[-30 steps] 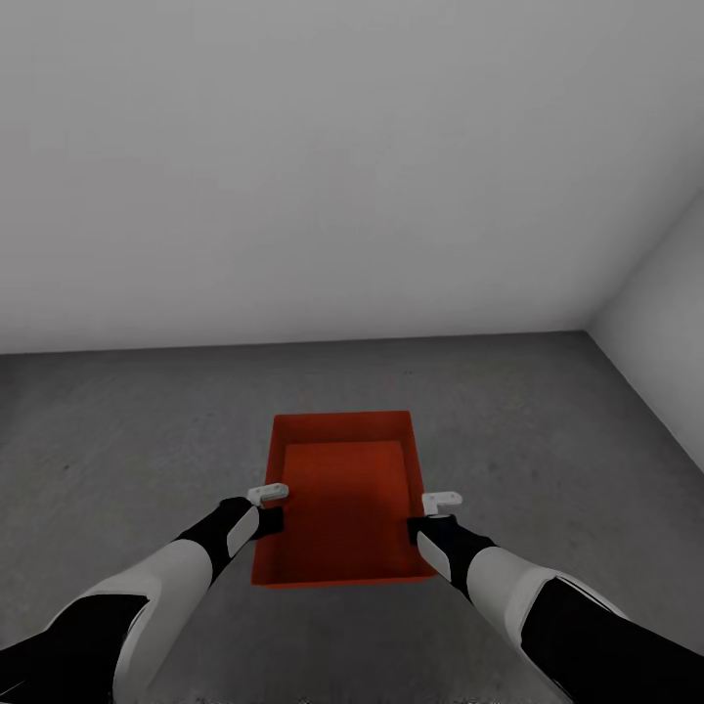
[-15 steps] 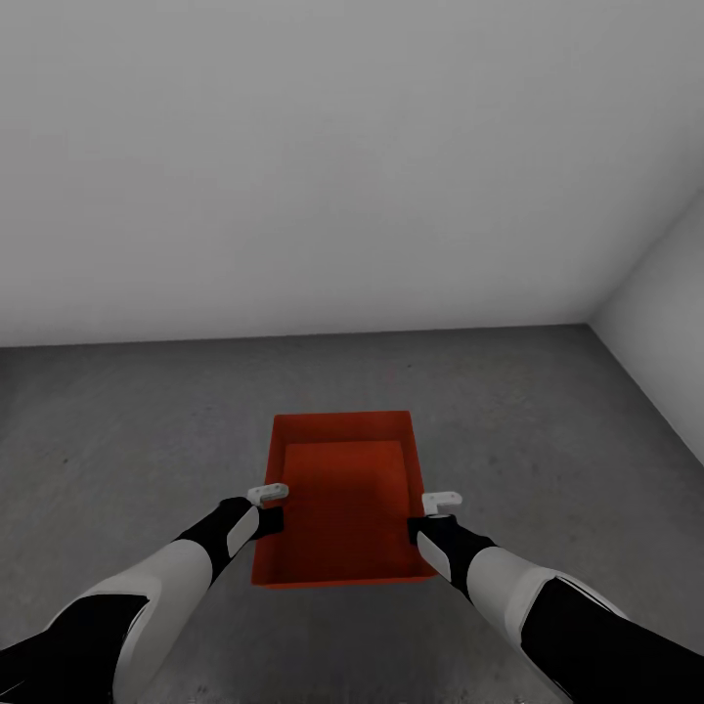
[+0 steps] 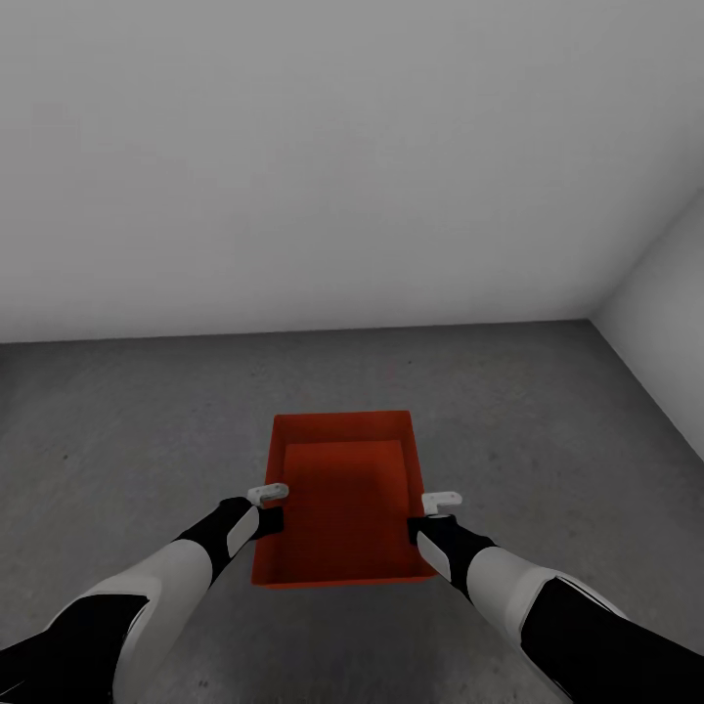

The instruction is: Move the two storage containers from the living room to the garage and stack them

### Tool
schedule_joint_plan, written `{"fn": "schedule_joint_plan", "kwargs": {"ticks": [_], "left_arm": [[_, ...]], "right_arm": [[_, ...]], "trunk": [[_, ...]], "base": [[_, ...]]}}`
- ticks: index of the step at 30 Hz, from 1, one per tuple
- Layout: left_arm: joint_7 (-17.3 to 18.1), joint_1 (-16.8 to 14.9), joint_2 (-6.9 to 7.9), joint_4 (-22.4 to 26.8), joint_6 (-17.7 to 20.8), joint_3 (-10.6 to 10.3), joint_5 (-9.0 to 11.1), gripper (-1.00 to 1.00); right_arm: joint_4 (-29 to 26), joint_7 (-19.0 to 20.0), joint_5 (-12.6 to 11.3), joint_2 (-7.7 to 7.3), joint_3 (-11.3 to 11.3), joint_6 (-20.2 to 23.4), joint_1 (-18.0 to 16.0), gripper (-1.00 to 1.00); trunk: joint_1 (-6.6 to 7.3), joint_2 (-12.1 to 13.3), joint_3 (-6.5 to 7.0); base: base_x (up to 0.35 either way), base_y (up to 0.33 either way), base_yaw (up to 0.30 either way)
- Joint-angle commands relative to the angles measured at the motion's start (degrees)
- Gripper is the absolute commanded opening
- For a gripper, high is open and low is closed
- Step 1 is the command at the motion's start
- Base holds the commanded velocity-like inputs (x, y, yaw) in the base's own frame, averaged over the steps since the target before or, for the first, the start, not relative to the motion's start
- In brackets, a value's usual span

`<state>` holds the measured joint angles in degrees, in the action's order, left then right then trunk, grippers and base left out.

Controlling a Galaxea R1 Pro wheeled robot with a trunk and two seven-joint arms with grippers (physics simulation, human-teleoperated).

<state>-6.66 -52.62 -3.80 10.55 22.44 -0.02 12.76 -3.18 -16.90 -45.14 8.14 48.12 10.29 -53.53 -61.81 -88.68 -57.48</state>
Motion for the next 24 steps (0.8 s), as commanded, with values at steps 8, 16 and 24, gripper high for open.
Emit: {"fn": "schedule_joint_plan", "kwargs": {"ticks": [8, 16, 24], "left_arm": [[0.12, -0.03, -0.07, 0.61, -0.82, 0.81, 0.16, -1.0], [0.08, -0.02, -0.07, 0.61, -0.77, 0.81, 0.16, -1.0], [0.08, -0.03, -0.07, 0.61, -0.8, 0.81, 0.16, -1.0]], "right_arm": [[0.1, 0.2, -1.71, 0.03, 2.16, 0.25, 0.01, -1.0], [0.12, 0.2, -1.71, 0.04, 2.17, 0.25, 0.01, -1.0], [0.1, 0.2, -1.71, 0.05, 2.15, 0.25, 0.01, -1.0]], "trunk": [[-0.21, -0.42, -0.22], [-1.75, -3.23, -1.48], [-1.75, -3.23, -1.48]], "base": [[0.0, 0.0, 0.0], [0.0, 0.0, 0.0], [0.0, 0.0, 0.0]]}}
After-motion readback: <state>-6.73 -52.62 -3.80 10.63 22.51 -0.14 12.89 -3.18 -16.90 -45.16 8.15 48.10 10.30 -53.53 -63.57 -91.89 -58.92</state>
